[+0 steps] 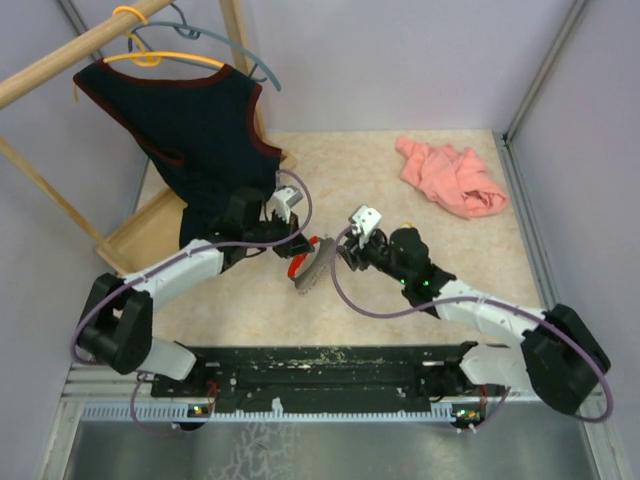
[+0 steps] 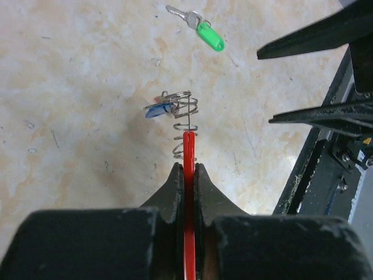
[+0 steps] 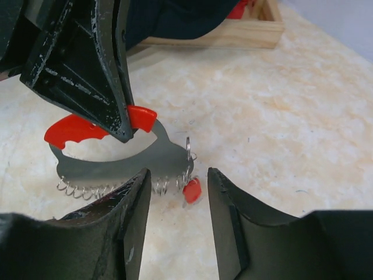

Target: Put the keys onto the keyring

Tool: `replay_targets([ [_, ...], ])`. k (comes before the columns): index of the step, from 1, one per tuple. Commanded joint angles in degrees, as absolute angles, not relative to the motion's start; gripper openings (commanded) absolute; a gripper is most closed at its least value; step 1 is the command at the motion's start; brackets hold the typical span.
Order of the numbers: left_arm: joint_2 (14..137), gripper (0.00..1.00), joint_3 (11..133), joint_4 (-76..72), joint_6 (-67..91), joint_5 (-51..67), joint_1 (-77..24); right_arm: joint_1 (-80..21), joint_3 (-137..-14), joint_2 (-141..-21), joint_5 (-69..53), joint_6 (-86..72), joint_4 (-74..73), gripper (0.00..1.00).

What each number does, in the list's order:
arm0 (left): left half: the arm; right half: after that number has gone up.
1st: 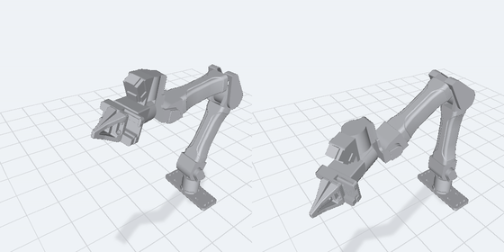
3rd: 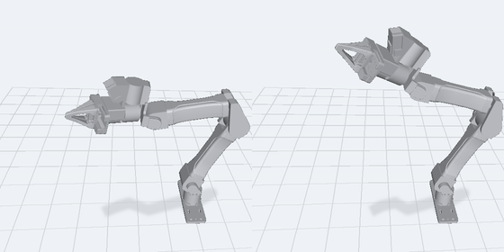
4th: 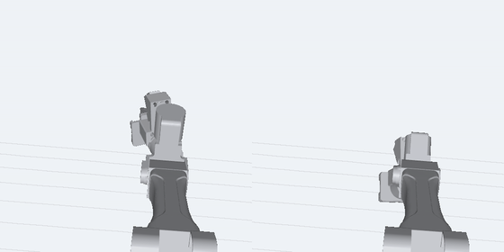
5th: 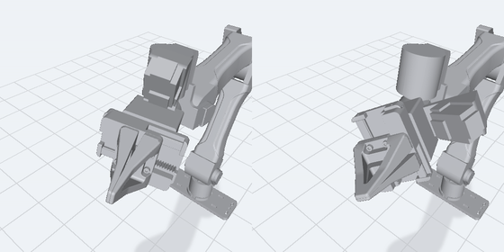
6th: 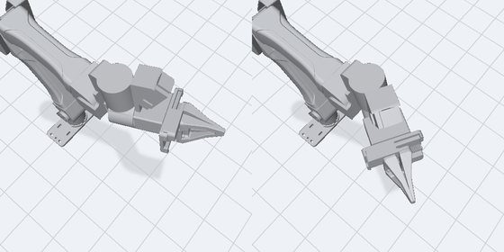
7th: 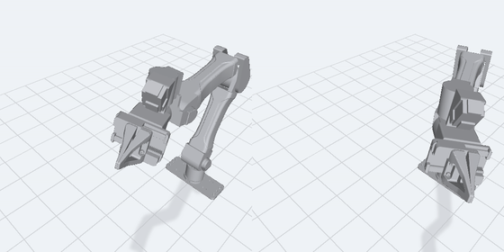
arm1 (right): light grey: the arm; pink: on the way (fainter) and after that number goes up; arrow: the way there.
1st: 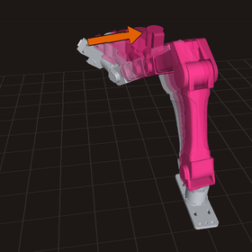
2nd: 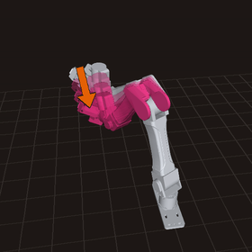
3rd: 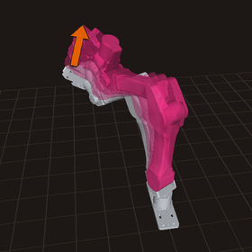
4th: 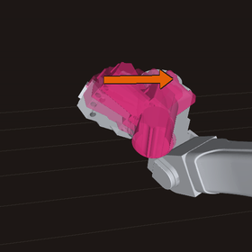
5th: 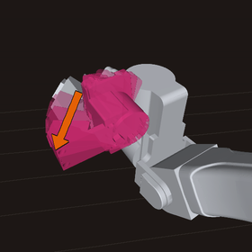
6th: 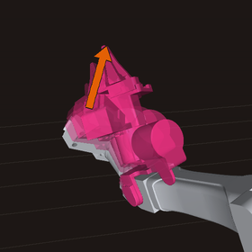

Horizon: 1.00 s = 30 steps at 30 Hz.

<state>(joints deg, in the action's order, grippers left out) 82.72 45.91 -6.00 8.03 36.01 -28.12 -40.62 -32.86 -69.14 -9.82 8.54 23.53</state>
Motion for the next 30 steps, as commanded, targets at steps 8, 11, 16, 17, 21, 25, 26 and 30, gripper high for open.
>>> replay_targets([
  [8,87.8,0.0,75.3,42.2,-4.0,20.9,-33.8,-40.0,-13.5,-59.5,-2.2,7.9,59.7,0.54],
  [11,89.9,0.0,80.8,48.7,-5.8,19.3,-34.6,-40.1,-10.8,-61.5,-2.9,6.3,67.9,0.62],
  [16,93.2,0.0,86.9,54.9,-7.1,14.9,-36.4,-40.2,-13.2,-68.1,-9.1,3.4,68.4,0.62],
  [17,94.0,0.0,87.7,55.7,-7.2,14.1,-36.8,-40.2,-12.9,-69.9,-9.9,3.1,71.1,0.61],
  [21,94.5,0.0,88.9,56.8,-7.6,12.5,-37.8,-41.5,-12.4,-78.0,-10.8,2.5,80.5,0.58],
  [25,94.6,0.0,89.2,56.3,-7.9,13.1,-38.1,-44.7,-13.2,-85.0,-8.2,4.5,86.2,0.5],
  [26,94.6,0.0,89.4,56.3,-8.0,13.4,-38.3,-45.5,-13.3,-86.8,-7.4,5.1,88.4,0.48],
  [30,94.3,0.0,89.2,56.1,-8.2,14.4,-38.8,-47.1,-12.4,-93.6,-6.6,6.2,98.5,0.36],
])
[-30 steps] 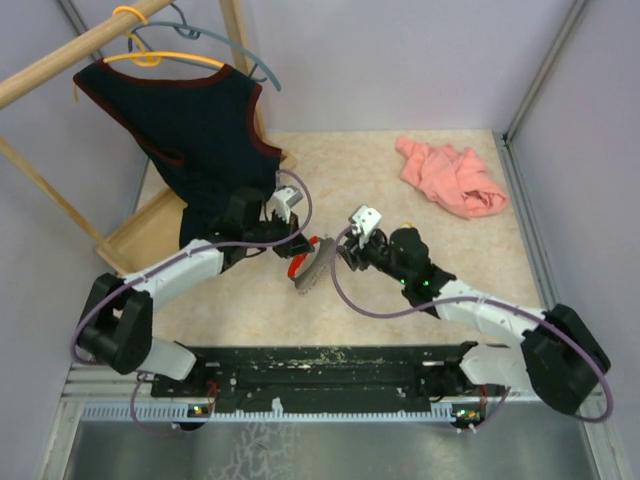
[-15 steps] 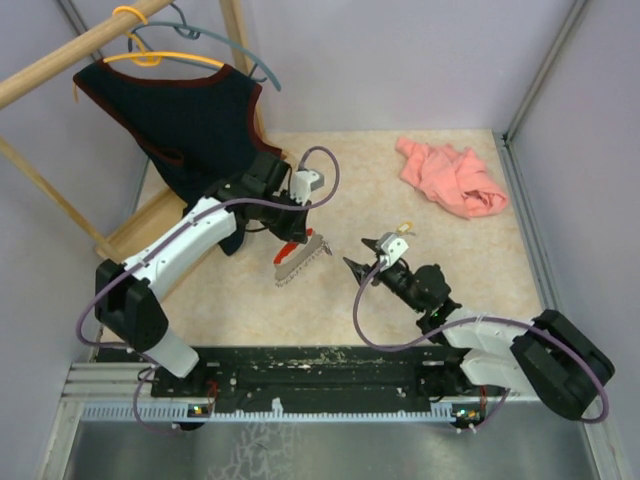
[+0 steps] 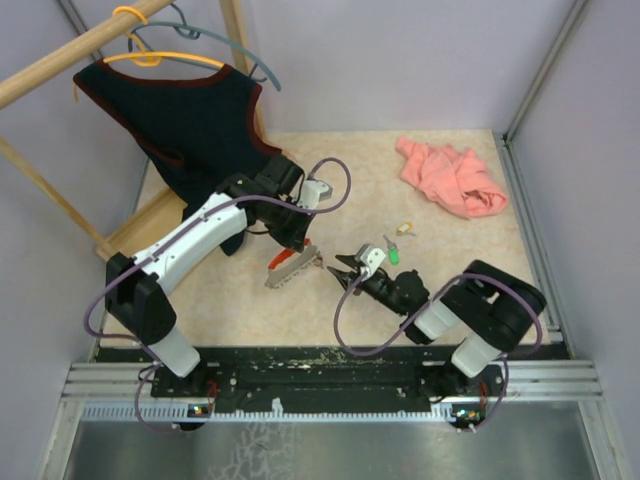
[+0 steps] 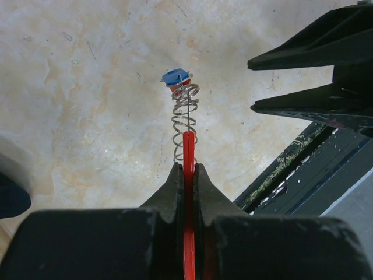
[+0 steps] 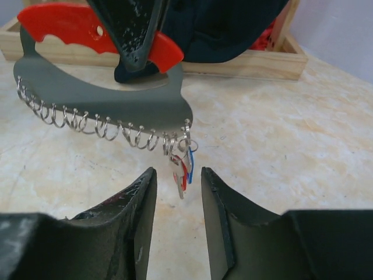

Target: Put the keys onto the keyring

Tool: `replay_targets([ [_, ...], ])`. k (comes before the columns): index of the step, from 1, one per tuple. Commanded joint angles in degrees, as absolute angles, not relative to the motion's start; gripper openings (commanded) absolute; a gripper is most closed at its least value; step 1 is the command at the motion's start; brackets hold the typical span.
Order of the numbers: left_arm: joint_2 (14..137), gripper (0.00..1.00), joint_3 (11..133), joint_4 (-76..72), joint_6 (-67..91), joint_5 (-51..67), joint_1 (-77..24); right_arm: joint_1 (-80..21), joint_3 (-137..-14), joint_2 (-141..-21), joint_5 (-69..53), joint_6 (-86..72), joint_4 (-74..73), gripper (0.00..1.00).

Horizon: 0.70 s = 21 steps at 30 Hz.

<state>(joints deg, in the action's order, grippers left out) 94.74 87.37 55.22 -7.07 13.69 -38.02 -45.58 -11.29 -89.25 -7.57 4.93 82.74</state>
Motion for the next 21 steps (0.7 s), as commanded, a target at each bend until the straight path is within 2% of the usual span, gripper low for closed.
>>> replay_targets([
  [1,94.1,0.0,89.1,55.9,-8.3,14.9,-38.8,-47.7,-12.8,-94.1,-6.3,7.1,98.6,0.35],
  [15,92.1,0.0,88.1,53.6,-9.1,17.9,-39.1,-49.2,-15.4,-99.9,-9.7,8.9,98.8,0.26],
  [21,91.2,0.0,88.1,53.4,-9.5,18.9,-39.1,-49.7,-16.0,-101.2,-9.7,9.8,98.8,0.26],
])
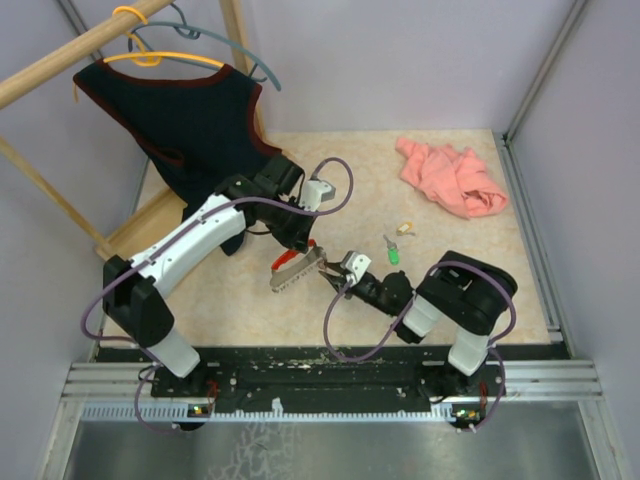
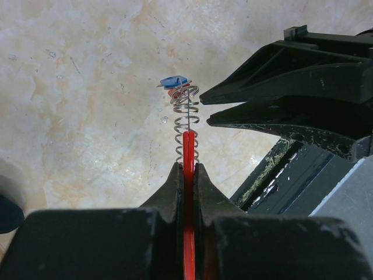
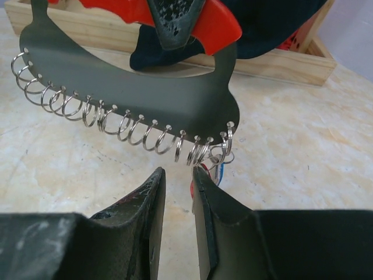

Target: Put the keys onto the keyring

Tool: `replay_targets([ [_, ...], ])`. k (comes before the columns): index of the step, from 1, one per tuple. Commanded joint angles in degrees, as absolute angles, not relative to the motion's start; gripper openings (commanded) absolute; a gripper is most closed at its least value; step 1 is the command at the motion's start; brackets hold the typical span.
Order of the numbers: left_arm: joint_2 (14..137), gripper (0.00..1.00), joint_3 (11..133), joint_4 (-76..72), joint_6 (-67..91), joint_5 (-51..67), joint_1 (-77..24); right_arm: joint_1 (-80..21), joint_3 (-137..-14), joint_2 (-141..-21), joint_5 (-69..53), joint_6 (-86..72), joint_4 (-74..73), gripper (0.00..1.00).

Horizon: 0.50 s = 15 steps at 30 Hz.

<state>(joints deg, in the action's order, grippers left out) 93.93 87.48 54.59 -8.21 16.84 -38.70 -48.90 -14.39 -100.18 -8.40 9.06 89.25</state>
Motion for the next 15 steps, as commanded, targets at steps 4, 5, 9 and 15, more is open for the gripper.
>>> replay_targets([
  [4,91.0,0.0,87.6,53.2,-9.7,19.8,-39.2,-49.9,-16.1,-101.6,-9.0,10.3,98.8,0.26],
  [5,91.0,0.0,87.6,53.2,-9.8,19.9,-39.3,-49.9,-16.2,-101.6,-8.7,10.4,98.8,0.27],
  [9,90.9,0.0,87.4,53.1,-9.9,20.1,-39.5,-49.9,-16.1,-101.1,-7.6,10.9,98.8,0.28],
  [15,90.9,0.0,87.4,52.9,-10.0,20.3,-39.6,-49.9,-16.4,-101.0,-7.7,10.2,98.8,0.26],
])
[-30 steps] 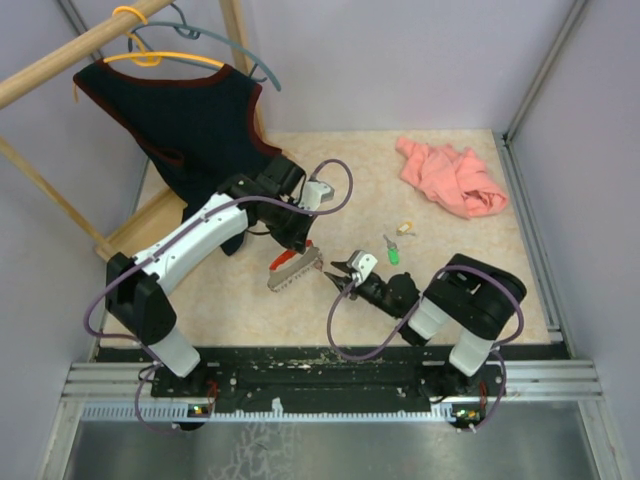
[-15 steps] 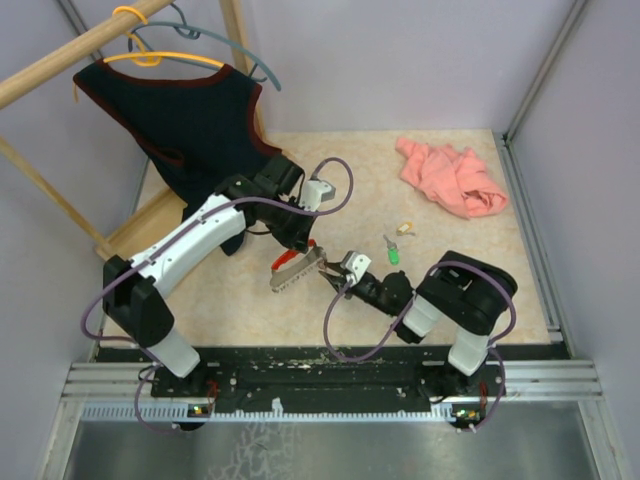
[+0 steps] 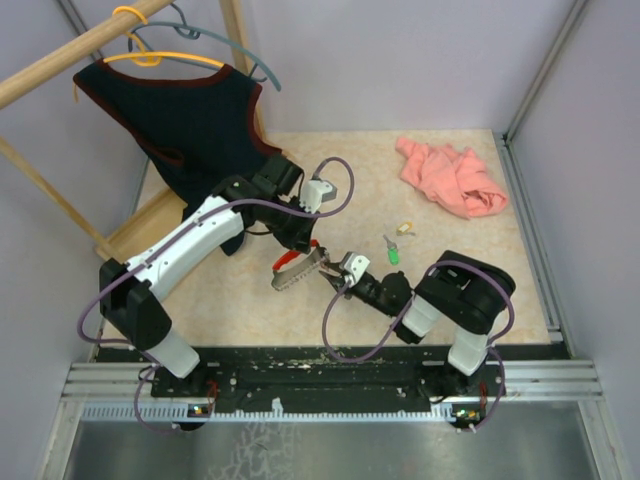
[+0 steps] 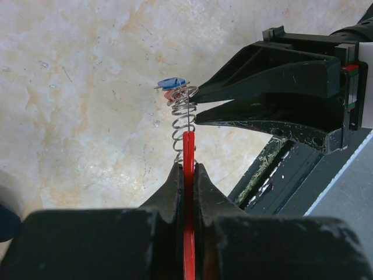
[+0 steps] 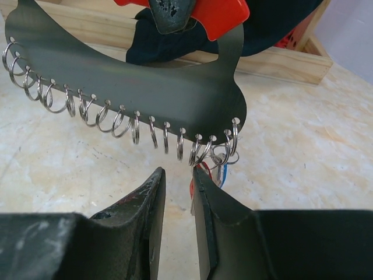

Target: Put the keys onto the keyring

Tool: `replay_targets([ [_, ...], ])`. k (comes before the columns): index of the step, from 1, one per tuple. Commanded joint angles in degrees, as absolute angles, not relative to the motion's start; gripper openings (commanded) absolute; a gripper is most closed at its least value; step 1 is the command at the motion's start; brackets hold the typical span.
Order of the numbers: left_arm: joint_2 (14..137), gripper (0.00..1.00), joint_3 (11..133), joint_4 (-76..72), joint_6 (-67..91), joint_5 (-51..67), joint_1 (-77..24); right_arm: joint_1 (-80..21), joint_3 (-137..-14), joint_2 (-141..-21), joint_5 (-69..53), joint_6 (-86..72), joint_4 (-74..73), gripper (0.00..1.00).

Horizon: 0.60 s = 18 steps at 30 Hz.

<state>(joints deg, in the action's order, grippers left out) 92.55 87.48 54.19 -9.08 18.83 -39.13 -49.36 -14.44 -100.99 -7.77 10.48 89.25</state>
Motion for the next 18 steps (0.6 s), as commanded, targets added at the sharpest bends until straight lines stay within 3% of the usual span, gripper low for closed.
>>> replay_targets([
  [1,91.0,0.0,87.4,52.9,-10.0,20.5,-39.7,-50.0,-16.5,-101.0,-7.7,10.1,98.8,0.25],
  [5,91.0,0.0,87.4,52.9,-10.2,20.8,-39.8,-49.9,-16.5,-101.0,-6.0,10.0,98.8,0.2],
  [18,90.5,0.0,87.3,52.7,-10.2,20.3,-40.0,-50.0,-16.3,-100.1,-6.9,9.7,98.7,0.18],
])
